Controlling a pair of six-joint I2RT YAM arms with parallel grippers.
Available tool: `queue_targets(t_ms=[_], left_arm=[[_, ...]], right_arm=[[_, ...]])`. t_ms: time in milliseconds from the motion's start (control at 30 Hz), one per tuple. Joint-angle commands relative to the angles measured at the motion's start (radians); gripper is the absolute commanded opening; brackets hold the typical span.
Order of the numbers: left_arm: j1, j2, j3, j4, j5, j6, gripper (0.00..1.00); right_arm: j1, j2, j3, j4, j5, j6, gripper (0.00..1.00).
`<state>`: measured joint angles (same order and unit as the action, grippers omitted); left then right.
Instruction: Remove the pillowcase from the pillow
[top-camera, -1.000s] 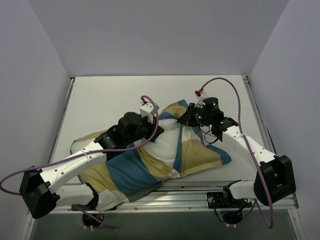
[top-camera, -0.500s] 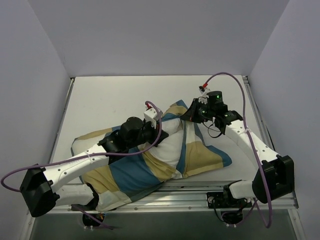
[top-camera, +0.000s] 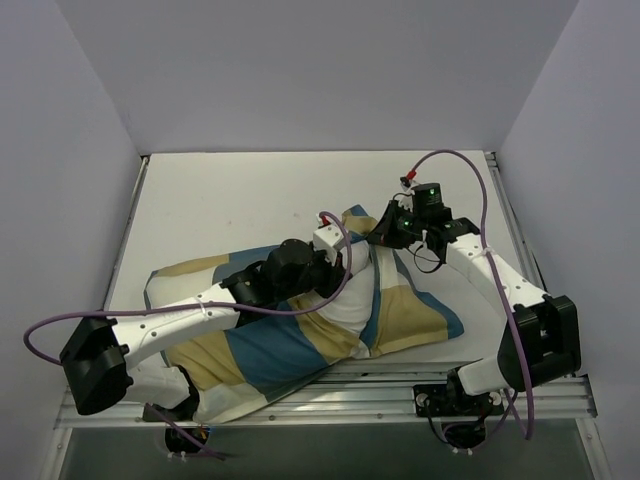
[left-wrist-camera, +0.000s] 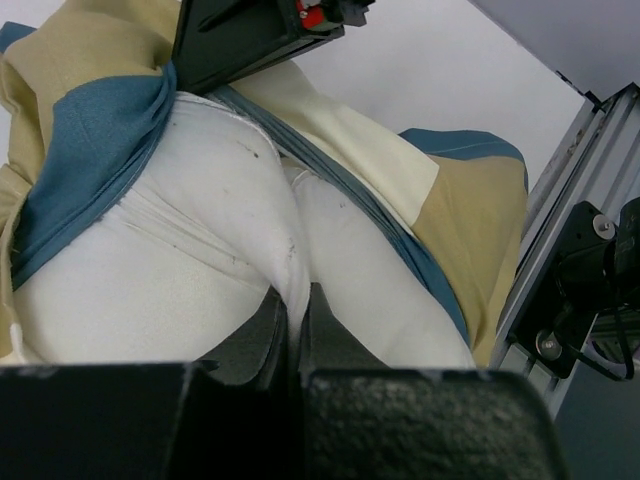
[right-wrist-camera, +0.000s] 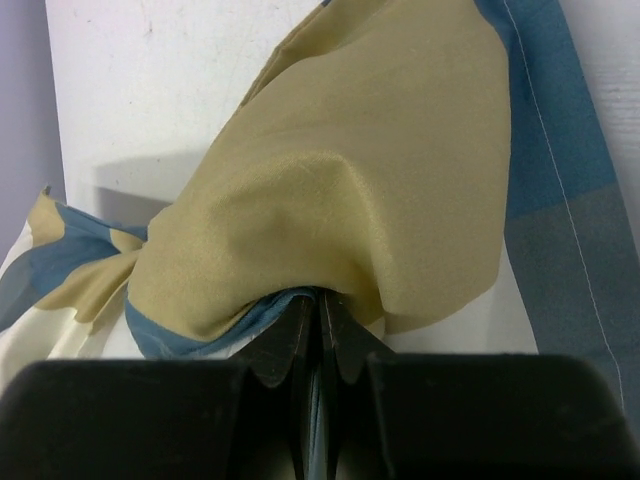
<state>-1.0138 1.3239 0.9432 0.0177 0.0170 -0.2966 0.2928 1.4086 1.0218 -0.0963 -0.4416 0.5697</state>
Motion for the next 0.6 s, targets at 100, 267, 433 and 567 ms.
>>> queue_targets(t_ms=[100, 267, 433, 567], left_arm=[[-0.169, -0.025, -0.02, -0.15, 0.451, -0.062, 0.02], [-0.186, -0.055, -0.021, -0.151, 0.491, -0.045, 0.02], [-0.189, -0.149, -0.03, -0.173, 0.54, -0.015, 0.02], [-0.186, -0.225, -0.052, -0.174, 0.549, -0.009, 0.02]], right_arm=[[-0.098, 0.072, 0.103, 0.345, 0.373, -0.007, 0.0], [-0.1, 0.121, 0.11, 0.331, 0.432, -0.019, 0.0], [-0.129, 0.237, 0.086, 0.285, 0.452, -0.002, 0.0], [-0.139, 0.28, 0.061, 0.285, 0.42, -0.004, 0.0]])
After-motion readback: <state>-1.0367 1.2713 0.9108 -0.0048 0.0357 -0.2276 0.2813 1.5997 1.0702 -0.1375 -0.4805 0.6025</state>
